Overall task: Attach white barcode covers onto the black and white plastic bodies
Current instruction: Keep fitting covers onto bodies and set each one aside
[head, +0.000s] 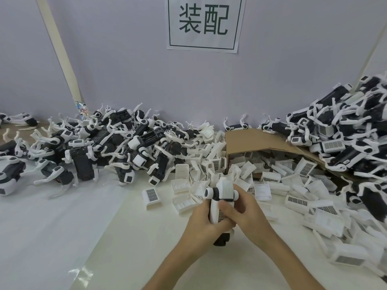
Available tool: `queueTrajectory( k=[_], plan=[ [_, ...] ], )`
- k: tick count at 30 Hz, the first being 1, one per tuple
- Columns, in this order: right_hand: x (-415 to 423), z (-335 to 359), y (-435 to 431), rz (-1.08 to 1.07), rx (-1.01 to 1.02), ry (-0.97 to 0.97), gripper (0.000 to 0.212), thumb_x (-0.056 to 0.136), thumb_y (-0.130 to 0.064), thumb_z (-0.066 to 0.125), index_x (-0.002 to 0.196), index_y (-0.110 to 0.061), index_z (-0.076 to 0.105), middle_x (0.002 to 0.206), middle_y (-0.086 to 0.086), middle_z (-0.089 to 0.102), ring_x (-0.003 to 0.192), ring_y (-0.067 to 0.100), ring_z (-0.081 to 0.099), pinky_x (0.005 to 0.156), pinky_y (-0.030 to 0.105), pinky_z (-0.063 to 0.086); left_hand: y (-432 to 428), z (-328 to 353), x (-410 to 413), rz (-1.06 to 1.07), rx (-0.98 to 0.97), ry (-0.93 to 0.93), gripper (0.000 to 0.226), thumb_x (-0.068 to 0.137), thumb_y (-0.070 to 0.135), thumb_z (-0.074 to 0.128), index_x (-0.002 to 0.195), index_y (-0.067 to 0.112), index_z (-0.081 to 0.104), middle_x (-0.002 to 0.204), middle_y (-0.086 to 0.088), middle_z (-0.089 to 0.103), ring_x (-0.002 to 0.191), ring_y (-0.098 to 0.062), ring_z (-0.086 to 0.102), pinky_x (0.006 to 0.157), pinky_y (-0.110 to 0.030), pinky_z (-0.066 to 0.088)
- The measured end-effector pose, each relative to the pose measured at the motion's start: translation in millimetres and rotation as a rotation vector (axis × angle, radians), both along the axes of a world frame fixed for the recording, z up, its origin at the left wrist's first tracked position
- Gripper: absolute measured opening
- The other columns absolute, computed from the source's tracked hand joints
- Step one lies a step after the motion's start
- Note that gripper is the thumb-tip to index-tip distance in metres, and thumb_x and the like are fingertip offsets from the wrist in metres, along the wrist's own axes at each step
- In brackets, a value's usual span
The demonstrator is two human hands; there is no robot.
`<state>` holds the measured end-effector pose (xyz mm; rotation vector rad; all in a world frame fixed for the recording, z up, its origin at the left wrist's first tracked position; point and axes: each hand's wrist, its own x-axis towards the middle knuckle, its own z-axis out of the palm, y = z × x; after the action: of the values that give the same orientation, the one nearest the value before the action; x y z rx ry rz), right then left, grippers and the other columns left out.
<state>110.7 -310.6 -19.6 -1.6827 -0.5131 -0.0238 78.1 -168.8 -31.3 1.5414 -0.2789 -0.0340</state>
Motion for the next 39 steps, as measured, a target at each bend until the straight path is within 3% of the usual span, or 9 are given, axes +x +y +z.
queueTrajectory(
  k=[4,7,11,18,25,31,34,36,39],
  plan=[
    [0,1,-3,-0.014,-0.017,0.082,0.056,0.082,-0.072,0.048,0.129,-0.041,0.053,0.104,0.001,0.067,0.081,0.011,0.068,0.064,0.023,0.051,6,6,0,-0.071,-0.083,0.099,0.036,0.084,0.029,0.076,0.116,0.022,0.061,0.087,0.001,0.075,0.09,-0.028,0.074,0.081,-0.033,0.06],
    [0,1,-2,-0.052,0.023,0.046,0.054,0.077,-0.066,0.06,0.127,-0.047,0.055,0.113,-0.003,0.066,0.088,0.013,0.069,0.063,0.027,0.055,6,7,-1,-0.086,-0.104,0.134,0.042,0.08,0.034,0.074,0.118,0.023,0.061,0.09,-0.001,0.074,0.093,-0.031,0.074,0.082,-0.034,0.06],
    [-2,1,0,-0.165,0.016,-0.1,0.053,0.073,-0.059,0.069,0.124,-0.053,0.056,0.119,-0.022,0.063,0.108,0.007,0.064,0.083,0.026,0.056,3,8,-4,-0.113,-0.073,0.125,0.033,0.091,0.023,0.072,0.122,0.024,0.06,0.094,-0.005,0.075,0.092,-0.029,0.074,0.082,-0.03,0.059],
    [-6,3,4,-0.187,0.067,-0.131,0.033,0.08,-0.04,0.072,0.112,-0.047,0.066,0.103,-0.011,0.073,0.083,0.017,0.074,0.057,0.027,0.057,1,7,-2,-0.073,-0.077,0.095,0.029,0.093,0.017,0.071,0.12,0.024,0.061,0.104,-0.012,0.073,0.091,-0.027,0.073,0.078,-0.028,0.059],
    [-6,3,4,-0.252,0.023,-0.185,0.03,0.077,-0.057,0.071,0.104,-0.044,0.064,0.104,-0.017,0.069,0.092,0.009,0.071,0.066,0.028,0.06,-5,2,-2,-0.025,-0.076,0.057,0.028,0.092,0.019,0.073,0.117,0.023,0.061,0.102,-0.007,0.074,0.084,-0.022,0.074,0.072,-0.025,0.058],
    [-4,1,2,-0.364,0.106,-0.218,0.027,0.079,-0.039,0.074,0.102,-0.031,0.065,0.098,-0.012,0.072,0.088,0.009,0.071,0.064,0.019,0.055,-1,-3,1,0.178,0.251,-0.157,0.03,0.083,0.046,0.074,0.105,0.032,0.06,0.082,0.01,0.072,0.067,-0.009,0.069,0.063,-0.028,0.057],
    [-3,0,3,-0.475,0.09,-0.241,0.029,0.074,-0.045,0.074,0.095,-0.029,0.061,0.095,-0.017,0.071,0.088,0.003,0.068,0.065,0.013,0.051,3,-7,4,0.344,0.482,-0.246,0.058,0.066,0.067,0.067,0.115,0.038,0.054,0.089,0.02,0.068,0.089,-0.008,0.065,0.086,-0.03,0.051],
    [-3,-2,4,-0.524,0.064,-0.242,0.035,0.07,-0.052,0.072,0.092,-0.03,0.059,0.093,-0.02,0.07,0.088,0.002,0.067,0.065,0.013,0.05,2,-8,5,0.425,0.713,-0.368,0.074,0.067,0.069,0.066,0.13,0.036,0.046,0.108,0.024,0.062,0.106,-0.004,0.058,0.103,-0.027,0.035],
    [-2,-4,5,-0.559,0.045,-0.234,0.038,0.069,-0.056,0.071,0.09,-0.028,0.058,0.089,-0.019,0.07,0.082,0.005,0.066,0.067,0.016,0.05,0,-11,5,0.486,0.874,-0.479,0.077,0.074,0.057,0.072,0.139,0.031,0.04,0.126,0.018,0.058,0.118,-0.009,0.052,0.105,-0.026,0.022]
  ],
)
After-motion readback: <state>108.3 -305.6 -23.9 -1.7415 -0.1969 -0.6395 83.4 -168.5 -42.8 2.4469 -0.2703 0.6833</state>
